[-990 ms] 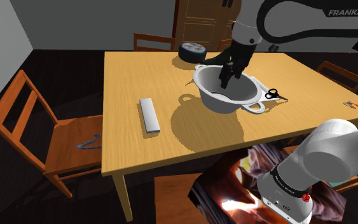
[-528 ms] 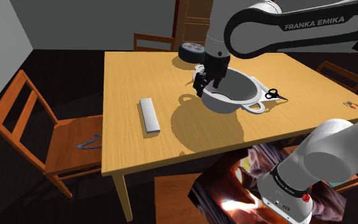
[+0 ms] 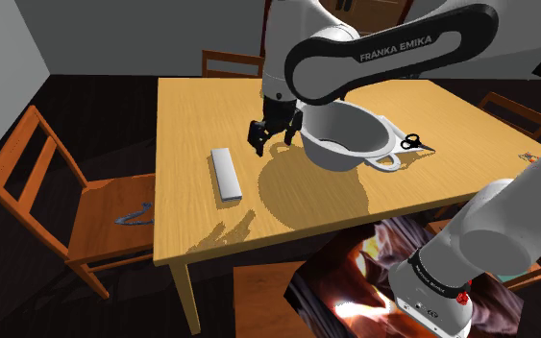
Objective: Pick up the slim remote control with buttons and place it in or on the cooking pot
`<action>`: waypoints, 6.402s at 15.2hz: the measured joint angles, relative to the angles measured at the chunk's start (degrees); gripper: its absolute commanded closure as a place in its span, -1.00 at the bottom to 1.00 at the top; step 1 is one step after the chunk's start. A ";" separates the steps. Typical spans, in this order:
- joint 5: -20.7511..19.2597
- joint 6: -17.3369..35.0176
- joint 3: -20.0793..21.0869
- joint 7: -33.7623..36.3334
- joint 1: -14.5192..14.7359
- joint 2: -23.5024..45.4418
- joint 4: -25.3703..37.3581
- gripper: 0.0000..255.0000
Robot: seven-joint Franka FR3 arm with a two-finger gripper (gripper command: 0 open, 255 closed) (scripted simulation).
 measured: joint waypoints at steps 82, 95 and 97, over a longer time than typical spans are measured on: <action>-1.42 -15.75 0.67 7.59 0.07 10.94 27.04 1.00; 3.14 -13.11 -8.83 -10.89 -7.77 -6.78 7.70 1.00; 3.21 -13.21 -10.56 -13.66 -8.70 -9.10 5.48 1.00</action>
